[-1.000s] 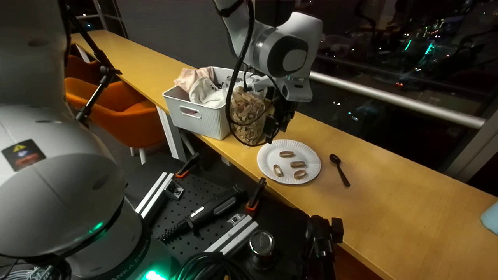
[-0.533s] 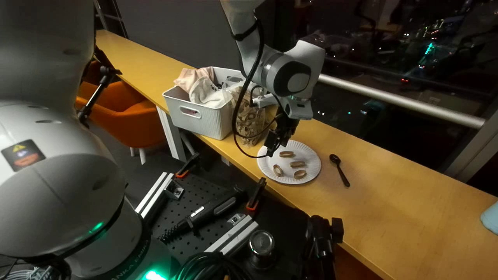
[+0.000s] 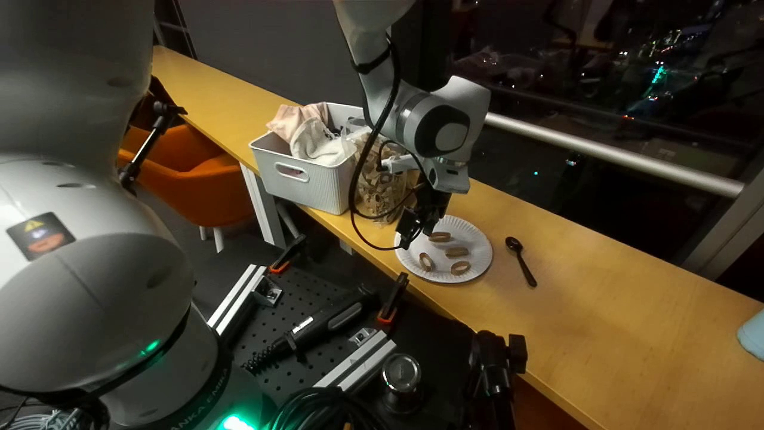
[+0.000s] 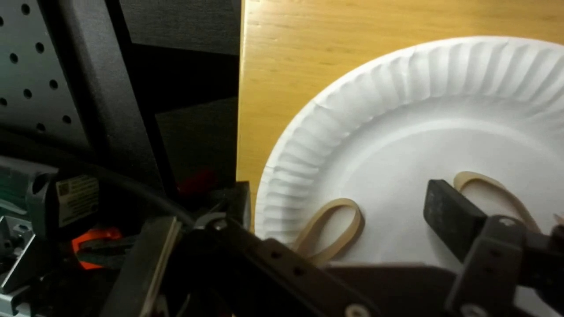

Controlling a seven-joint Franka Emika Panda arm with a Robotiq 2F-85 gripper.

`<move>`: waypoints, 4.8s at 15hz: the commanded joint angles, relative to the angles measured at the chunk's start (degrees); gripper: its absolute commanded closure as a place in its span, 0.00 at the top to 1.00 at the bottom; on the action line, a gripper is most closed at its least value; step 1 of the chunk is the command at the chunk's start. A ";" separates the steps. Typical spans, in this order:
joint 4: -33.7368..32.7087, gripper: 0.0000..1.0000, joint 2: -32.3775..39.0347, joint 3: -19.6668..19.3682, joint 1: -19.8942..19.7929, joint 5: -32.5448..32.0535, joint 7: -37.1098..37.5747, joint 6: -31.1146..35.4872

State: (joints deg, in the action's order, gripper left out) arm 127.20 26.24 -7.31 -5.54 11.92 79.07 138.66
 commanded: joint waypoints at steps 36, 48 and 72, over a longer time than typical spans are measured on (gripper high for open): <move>1.68 0.00 2.53 -4.99 3.66 -0.03 19.24 6.26; -5.78 0.00 5.65 -3.60 4.43 -0.19 20.05 3.50; 0.48 1.00 3.16 -10.62 8.51 -9.18 31.93 13.39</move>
State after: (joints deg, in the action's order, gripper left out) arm 125.18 30.30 -16.74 1.16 4.50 108.15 149.81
